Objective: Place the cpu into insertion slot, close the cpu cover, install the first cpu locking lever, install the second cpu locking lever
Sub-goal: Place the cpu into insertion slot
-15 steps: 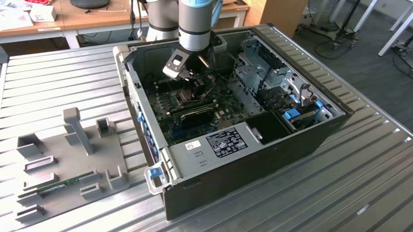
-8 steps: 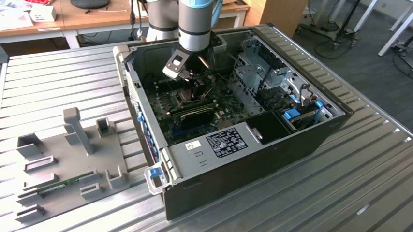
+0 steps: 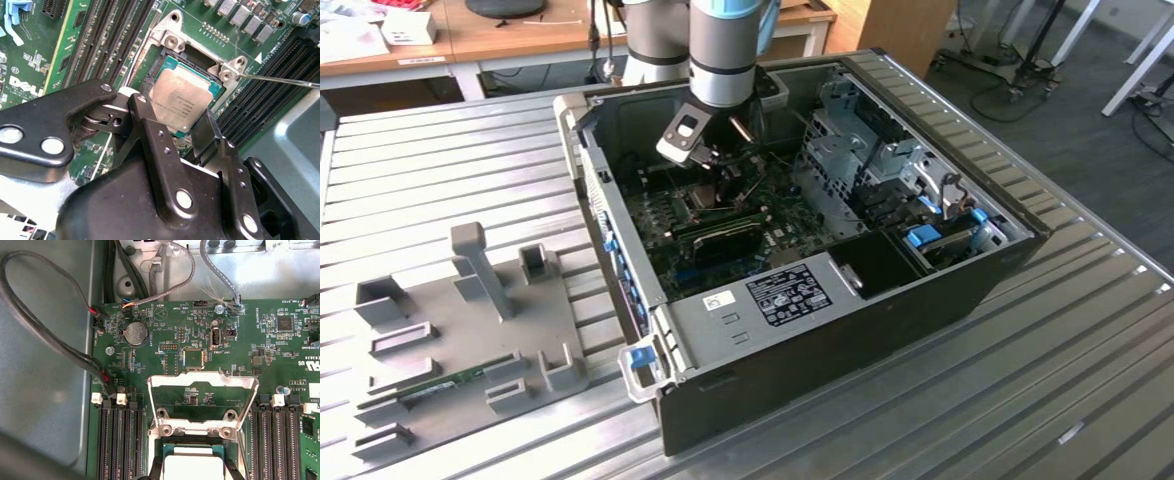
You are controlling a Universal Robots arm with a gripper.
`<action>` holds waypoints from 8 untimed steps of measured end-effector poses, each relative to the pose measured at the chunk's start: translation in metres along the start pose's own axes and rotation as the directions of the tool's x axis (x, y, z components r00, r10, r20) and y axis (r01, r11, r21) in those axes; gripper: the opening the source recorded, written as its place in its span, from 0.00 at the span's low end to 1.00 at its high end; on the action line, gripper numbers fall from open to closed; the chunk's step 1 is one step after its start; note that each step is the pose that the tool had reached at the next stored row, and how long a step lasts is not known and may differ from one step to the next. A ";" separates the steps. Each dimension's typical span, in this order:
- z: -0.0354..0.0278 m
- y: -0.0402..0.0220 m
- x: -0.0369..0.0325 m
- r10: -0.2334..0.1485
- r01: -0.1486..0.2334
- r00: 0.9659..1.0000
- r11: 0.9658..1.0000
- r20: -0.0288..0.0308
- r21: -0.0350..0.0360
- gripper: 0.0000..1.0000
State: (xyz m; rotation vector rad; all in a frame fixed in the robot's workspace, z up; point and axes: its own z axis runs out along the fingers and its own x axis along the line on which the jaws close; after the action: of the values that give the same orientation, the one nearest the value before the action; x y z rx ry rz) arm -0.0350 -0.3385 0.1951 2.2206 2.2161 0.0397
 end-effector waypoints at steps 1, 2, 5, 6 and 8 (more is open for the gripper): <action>0.0000 0.0000 0.0000 0.000 0.000 1.000 1.000 0.000 0.000 0.54; 0.0000 0.0000 0.0000 0.000 0.000 1.000 1.000 0.000 0.000 0.54; 0.0012 0.0000 0.0001 0.000 0.000 1.000 1.000 -0.003 0.000 0.54; 0.0015 0.0000 0.0001 0.000 0.000 1.000 1.000 -0.003 0.000 0.54; 0.0017 0.0000 0.0000 0.000 0.000 1.000 1.000 -0.003 0.000 0.54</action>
State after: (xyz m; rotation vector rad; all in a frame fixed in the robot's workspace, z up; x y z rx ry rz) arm -0.0350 -0.3385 0.1934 2.2221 2.2173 0.0425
